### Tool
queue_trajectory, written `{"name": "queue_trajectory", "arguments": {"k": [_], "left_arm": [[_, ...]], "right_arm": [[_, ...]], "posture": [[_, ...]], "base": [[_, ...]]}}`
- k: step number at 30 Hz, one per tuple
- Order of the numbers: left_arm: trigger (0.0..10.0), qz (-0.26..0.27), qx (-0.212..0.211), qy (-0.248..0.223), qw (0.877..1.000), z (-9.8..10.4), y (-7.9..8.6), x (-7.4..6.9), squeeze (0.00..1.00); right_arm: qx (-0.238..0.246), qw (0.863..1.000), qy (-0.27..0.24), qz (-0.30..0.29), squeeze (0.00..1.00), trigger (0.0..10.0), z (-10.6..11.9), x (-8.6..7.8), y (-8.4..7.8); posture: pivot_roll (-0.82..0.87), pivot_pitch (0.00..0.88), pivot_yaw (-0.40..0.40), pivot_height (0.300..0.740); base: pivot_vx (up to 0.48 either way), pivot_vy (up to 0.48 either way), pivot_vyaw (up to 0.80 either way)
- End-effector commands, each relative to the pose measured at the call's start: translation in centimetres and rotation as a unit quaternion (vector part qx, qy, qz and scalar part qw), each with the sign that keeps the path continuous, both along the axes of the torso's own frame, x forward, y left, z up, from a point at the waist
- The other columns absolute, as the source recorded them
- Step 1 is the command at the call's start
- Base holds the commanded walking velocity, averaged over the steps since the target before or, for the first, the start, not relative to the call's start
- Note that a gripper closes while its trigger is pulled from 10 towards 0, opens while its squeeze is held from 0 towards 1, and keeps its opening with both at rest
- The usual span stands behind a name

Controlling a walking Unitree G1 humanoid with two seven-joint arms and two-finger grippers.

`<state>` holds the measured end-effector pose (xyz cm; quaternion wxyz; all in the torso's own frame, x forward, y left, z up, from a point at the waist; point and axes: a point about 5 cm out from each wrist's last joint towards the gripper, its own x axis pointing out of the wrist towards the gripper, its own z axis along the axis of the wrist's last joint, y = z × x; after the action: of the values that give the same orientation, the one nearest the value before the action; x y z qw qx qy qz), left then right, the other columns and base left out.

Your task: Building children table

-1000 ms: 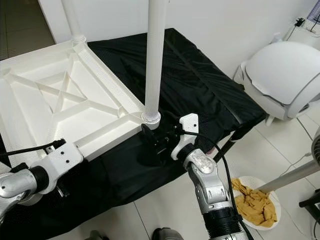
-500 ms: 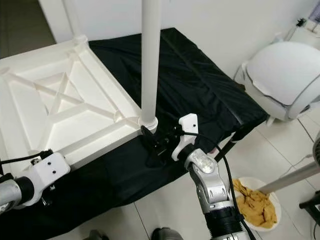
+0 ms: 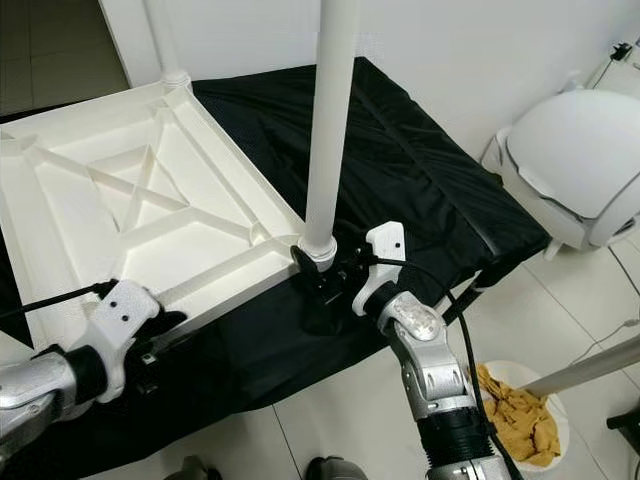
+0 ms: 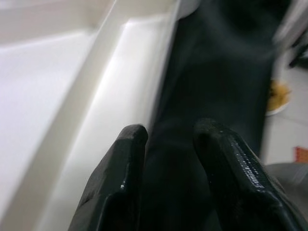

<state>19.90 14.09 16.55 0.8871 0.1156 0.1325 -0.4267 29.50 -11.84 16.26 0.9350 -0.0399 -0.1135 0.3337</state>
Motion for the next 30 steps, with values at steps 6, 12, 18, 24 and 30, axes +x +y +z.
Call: {"name": "queue_trajectory", "arguments": {"k": [6,12,18,24,30], "left_arm": [[10.0,0.046,-0.057,-0.049,0.996,2.2,-1.7,1.2,0.00],[10.0,0.074,-0.048,-0.077,0.993,2.6,-2.0,1.8,0.00],[10.0,0.192,-0.069,-0.079,0.976,2.9,-2.4,3.9,0.00],[10.0,0.302,-0.110,-0.095,0.942,4.1,-2.3,6.1,0.00],[10.0,0.459,-0.129,-0.120,0.871,5.1,-1.0,8.3,0.00]], "right_arm": [[-0.001,1.000,-0.005,0.025,0.00,10.0,0.3,-0.1,0.8],[0.000,1.000,-0.004,0.026,0.00,10.0,0.3,0.0,0.9],[0.005,1.000,-0.004,0.026,0.00,10.0,0.3,0.0,1.0],[0.011,1.000,-0.007,0.020,0.00,10.0,0.6,0.0,1.1],[0.030,0.999,-0.029,0.011,0.00,10.0,2.0,0.4,1.2]], "posture": [[0.02,0.122,-0.047,0.740],[0.02,0.124,-0.048,0.740],[0.02,0.133,-0.048,0.740],[0.02,0.133,-0.048,0.740],[0.01,0.131,-0.054,0.740]], "base": [[0.000,0.000,0.00],[0.000,0.000,0.00],[0.000,0.000,0.00],[0.000,0.000,0.00],[0.000,0.000,0.00]]}}
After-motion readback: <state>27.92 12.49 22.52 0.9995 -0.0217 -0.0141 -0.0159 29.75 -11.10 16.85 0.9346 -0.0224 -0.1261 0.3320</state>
